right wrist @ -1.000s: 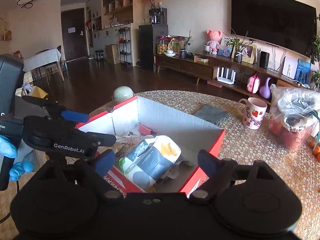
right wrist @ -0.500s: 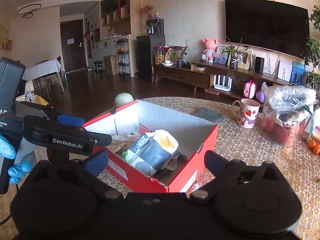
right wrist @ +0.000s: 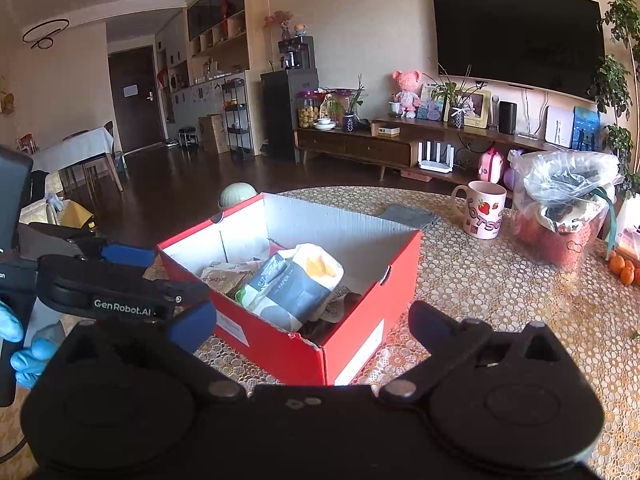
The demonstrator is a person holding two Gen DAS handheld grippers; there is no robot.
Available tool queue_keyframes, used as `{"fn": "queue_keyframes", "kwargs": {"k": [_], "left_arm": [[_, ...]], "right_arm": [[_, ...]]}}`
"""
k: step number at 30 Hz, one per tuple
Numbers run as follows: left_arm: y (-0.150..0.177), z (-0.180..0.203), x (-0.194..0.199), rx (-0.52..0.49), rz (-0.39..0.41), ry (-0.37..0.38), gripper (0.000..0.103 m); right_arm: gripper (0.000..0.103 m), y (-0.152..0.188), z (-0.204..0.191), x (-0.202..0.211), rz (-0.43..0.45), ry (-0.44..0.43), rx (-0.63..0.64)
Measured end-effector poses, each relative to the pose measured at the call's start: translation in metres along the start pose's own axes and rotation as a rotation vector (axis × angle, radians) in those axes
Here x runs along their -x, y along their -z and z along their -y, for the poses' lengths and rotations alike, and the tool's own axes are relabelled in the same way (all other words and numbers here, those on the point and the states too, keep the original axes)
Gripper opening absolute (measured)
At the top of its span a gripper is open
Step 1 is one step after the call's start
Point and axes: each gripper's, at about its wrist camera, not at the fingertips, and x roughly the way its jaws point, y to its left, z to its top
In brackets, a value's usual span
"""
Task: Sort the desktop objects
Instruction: 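Withdraw both tools from the box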
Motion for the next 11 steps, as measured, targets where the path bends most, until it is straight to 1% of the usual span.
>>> {"fn": "queue_keyframes", "kwargs": {"k": [11], "left_arm": [[0.0063,0.0055,0.0001,-0.006,-0.026,0.001,0.081]], "right_arm": [[0.103,0.0063,0.0042,0.0011,-0.001,0.01,-0.024]]}}
